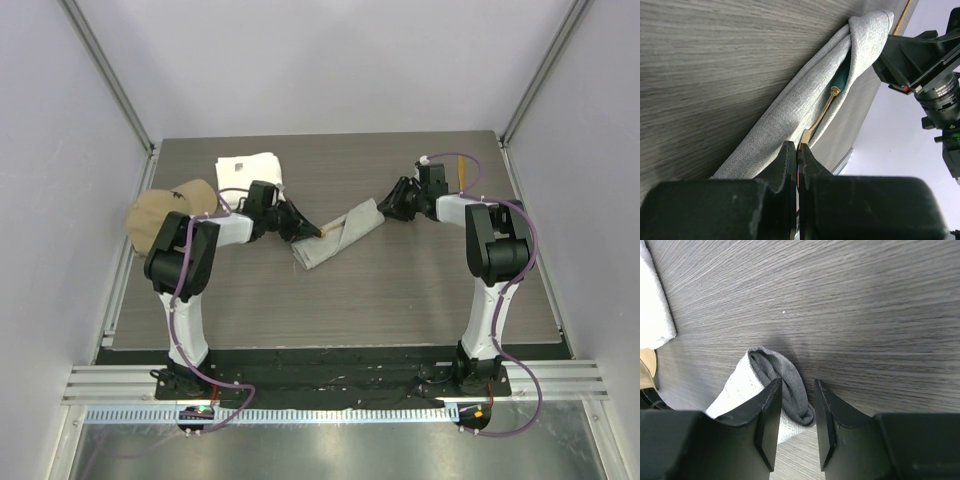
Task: Fold the napkin into a case and place the utensils inside
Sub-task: Insert the spoon into the folded napkin.
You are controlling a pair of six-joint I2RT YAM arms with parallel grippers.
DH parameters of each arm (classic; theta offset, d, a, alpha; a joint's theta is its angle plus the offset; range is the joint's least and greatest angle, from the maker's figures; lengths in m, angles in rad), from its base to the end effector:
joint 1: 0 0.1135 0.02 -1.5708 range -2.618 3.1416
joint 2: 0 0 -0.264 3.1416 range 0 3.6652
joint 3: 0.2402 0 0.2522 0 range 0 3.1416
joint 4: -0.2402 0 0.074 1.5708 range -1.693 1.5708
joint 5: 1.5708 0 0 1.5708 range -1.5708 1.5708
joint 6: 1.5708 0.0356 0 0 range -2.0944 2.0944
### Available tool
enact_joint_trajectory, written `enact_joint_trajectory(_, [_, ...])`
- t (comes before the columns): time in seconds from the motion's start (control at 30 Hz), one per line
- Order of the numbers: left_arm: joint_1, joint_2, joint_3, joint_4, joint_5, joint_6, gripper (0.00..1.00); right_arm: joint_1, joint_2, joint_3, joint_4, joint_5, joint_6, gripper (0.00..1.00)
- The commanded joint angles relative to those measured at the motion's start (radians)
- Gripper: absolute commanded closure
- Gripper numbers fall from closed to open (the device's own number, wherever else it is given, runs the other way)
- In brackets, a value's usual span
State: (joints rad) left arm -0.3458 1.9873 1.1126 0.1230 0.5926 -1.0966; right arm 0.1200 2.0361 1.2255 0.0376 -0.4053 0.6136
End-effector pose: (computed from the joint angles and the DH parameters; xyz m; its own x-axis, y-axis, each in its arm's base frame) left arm 0.3748 -0.1562 0.1347 -0.8850 -0.4655 0.0057 -0.2679 0.4991 -0.8241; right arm 0.4224 0.0651 0.1387 -0.7915 0.4376 -0.4267 0.0802 0.7665 0.6373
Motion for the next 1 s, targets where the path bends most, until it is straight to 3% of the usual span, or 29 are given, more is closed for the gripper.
enact_joint_trajectory(0.0, [-0.007,0.01,0.018,0.075,-0.046,-0.037,1.0,-0.005,-0.001,0.014,0.028,0.008,0.006,0.62])
enact_joint_trajectory(0.17, [-0.012,0.021,0.026,0.064,-0.045,-0.04,0.94,-0.005,-0.013,0.014,0.016,0.022,-0.002,0.59])
enact_joint_trajectory(0.33, [-0.01,-0.028,0.018,-0.012,-0.088,0.012,0.64,-0.005,-0.056,0.048,-0.069,0.057,-0.057,0.56])
enact_joint_trajectory(0.43, [-0.009,-0.062,0.026,-0.072,-0.105,0.04,0.56,-0.005,-0.089,0.078,-0.139,0.082,-0.087,0.55])
enact_joint_trajectory(0.6, [-0.01,-0.09,0.052,-0.187,-0.105,0.056,0.51,-0.005,-0.145,0.101,-0.218,0.137,-0.13,0.54])
enact_joint_trajectory(0.63, [-0.012,-0.102,0.052,-0.201,-0.114,0.067,0.43,-0.006,-0.161,0.104,-0.249,0.152,-0.14,0.54])
enact_joint_trajectory(0.7, [-0.01,-0.129,0.058,-0.226,-0.129,0.072,0.4,-0.008,-0.18,0.108,-0.272,0.18,-0.164,0.54])
enact_joint_trajectory(0.77, [-0.01,-0.146,0.073,-0.293,-0.14,0.09,0.21,-0.011,-0.2,0.12,-0.31,0.229,-0.19,0.52])
enact_joint_trajectory(0.8, [-0.01,-0.168,0.084,-0.308,-0.161,0.095,0.01,-0.016,-0.203,0.124,-0.324,0.243,-0.198,0.51])
enact_joint_trajectory(0.9, [-0.01,-0.206,0.113,-0.429,-0.218,0.148,0.0,-0.054,-0.208,0.167,-0.386,0.316,-0.231,0.46])
enact_joint_trajectory(0.97, [-0.013,-0.271,0.133,-0.498,-0.263,0.197,0.0,-0.086,-0.185,0.215,-0.418,0.4,-0.258,0.37])
